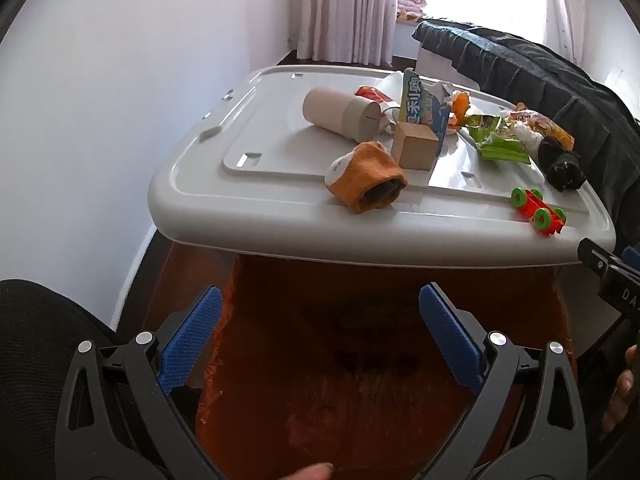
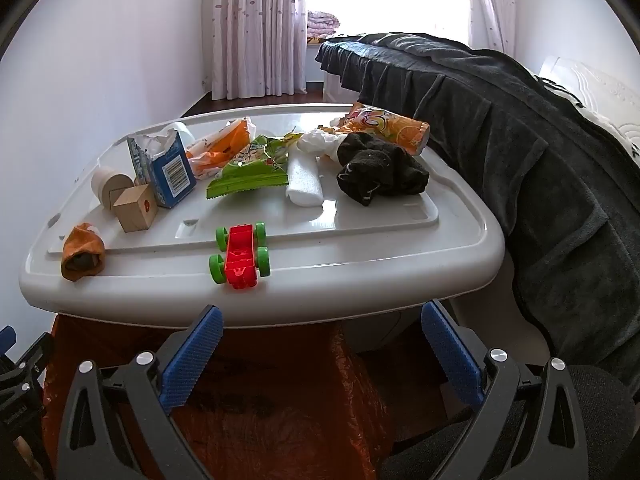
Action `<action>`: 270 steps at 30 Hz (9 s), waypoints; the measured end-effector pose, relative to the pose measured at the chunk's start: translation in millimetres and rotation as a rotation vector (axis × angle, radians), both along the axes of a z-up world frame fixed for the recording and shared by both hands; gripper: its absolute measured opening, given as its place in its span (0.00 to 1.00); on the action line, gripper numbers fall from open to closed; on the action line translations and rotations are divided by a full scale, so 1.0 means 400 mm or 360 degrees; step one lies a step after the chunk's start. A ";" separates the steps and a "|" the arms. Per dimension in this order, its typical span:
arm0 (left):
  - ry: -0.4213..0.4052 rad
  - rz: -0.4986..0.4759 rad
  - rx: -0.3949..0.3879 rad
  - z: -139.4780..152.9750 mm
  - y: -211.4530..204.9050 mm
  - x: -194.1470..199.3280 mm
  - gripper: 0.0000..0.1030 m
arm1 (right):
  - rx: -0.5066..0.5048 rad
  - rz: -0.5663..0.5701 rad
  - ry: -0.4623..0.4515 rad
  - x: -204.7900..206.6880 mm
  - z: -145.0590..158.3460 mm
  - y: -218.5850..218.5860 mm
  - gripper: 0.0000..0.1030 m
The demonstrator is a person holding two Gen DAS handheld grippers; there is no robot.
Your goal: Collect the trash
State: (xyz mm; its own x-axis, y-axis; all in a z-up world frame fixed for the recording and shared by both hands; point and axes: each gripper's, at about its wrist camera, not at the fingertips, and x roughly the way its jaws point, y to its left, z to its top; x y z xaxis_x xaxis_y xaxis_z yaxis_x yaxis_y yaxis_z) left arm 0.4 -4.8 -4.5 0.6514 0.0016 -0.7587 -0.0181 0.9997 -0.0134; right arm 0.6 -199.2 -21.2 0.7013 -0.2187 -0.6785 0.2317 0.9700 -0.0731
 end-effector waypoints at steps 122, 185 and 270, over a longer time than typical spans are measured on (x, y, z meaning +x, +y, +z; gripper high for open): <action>-0.0132 -0.0105 0.0170 0.020 -0.080 0.178 0.94 | 0.0380 0.0219 -0.0081 0.155 0.026 -0.011 0.36; 0.0638 -0.0234 -0.0016 -0.110 -0.029 -0.077 0.26 | 0.0186 0.0595 0.0390 -0.146 -0.069 0.119 0.37; 0.0038 -0.0189 -0.0101 -0.001 -0.130 0.327 0.79 | 0.0522 0.0157 -0.0041 0.240 0.114 -0.208 0.48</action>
State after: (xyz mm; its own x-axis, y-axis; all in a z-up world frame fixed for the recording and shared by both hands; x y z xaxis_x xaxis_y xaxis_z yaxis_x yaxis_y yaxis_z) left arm 131.1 -56.8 -4.8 0.6258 -0.1228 -0.7702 0.0991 0.9920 -0.0776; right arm 96.4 -282.2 24.5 0.7261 0.0781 -0.6831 0.1330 0.9588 0.2510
